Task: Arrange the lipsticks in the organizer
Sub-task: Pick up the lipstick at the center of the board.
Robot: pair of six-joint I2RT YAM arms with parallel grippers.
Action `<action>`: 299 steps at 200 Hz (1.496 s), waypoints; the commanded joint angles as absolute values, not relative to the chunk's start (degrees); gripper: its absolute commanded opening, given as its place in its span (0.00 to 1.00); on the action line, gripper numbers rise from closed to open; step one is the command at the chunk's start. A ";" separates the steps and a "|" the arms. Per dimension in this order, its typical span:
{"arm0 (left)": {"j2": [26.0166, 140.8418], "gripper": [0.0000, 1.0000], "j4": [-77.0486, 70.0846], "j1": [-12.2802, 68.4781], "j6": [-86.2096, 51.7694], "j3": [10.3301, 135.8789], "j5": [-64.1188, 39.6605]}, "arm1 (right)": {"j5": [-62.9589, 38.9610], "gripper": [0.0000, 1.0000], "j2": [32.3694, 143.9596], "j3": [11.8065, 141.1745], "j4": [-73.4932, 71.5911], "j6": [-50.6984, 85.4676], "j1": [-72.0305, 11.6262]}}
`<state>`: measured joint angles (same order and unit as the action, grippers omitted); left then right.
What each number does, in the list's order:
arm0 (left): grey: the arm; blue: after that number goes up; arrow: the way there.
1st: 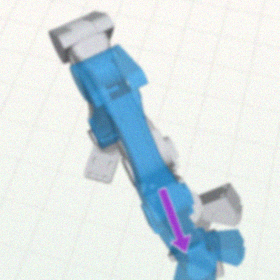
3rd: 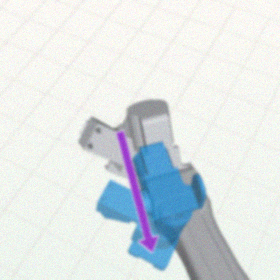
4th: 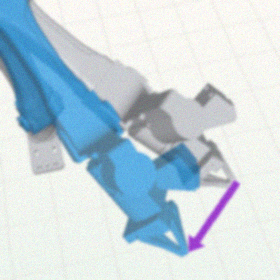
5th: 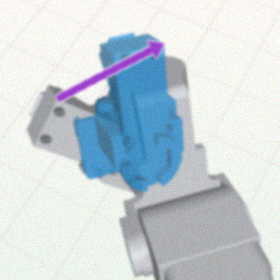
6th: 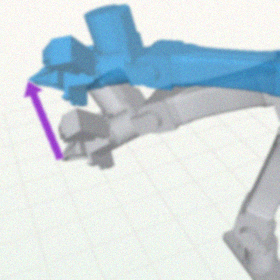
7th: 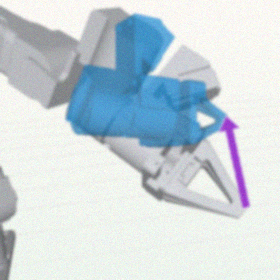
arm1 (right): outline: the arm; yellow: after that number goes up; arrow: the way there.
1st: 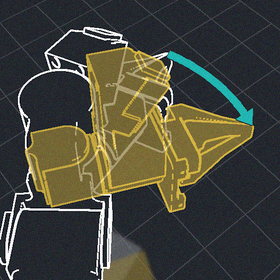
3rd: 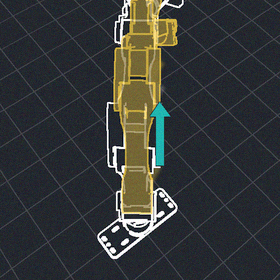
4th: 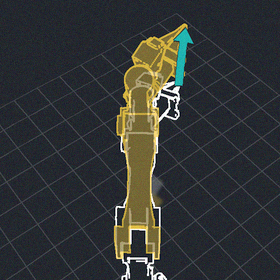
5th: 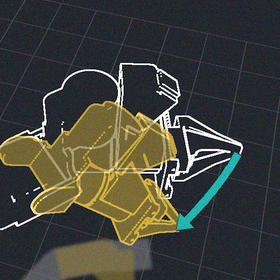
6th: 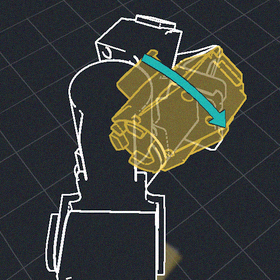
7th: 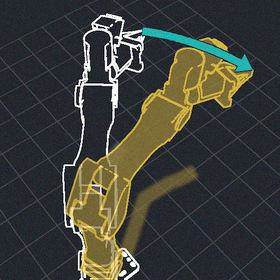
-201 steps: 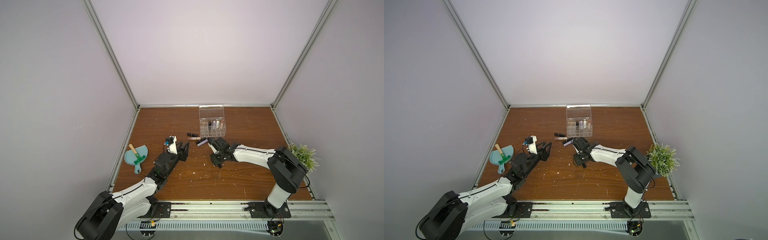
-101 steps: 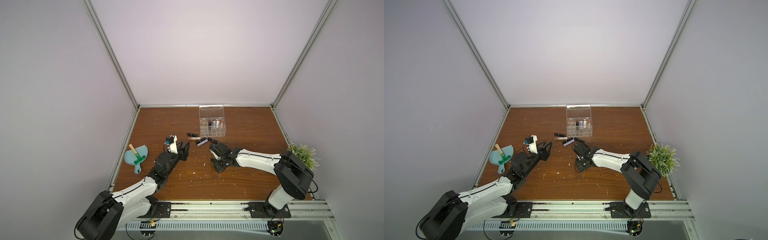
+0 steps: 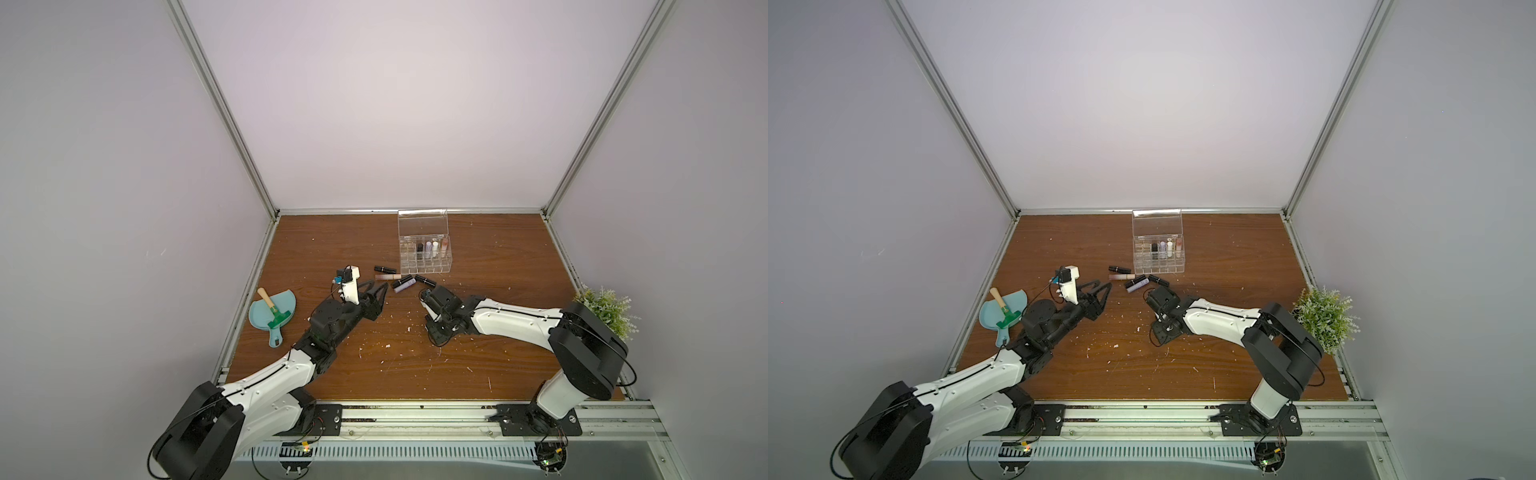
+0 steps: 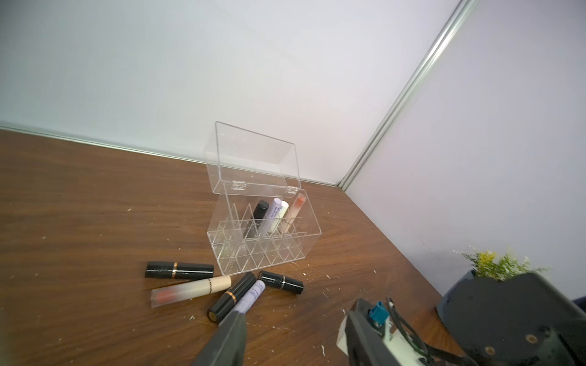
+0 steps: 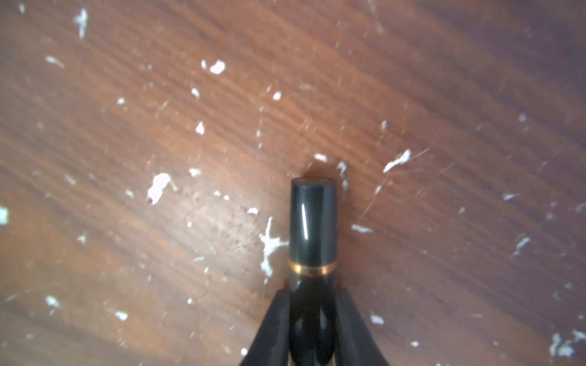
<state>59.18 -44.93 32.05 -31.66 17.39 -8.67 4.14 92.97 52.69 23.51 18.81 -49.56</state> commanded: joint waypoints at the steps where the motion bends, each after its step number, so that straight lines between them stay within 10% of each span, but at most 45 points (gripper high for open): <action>1: 60.46 0.70 -45.11 31.09 -36.21 20.32 -19.91 | 2.55 0.15 86.62 53.37 26.33 18.02 -50.19; 131: 68.91 0.80 -59.10 30.87 -53.82 25.37 -46.22 | -16.44 0.10 70.02 59.19 16.80 18.90 -50.10; 299: 73.59 0.48 -59.11 31.91 -52.22 25.38 -48.96 | -14.66 0.08 70.24 60.73 17.92 18.35 -50.14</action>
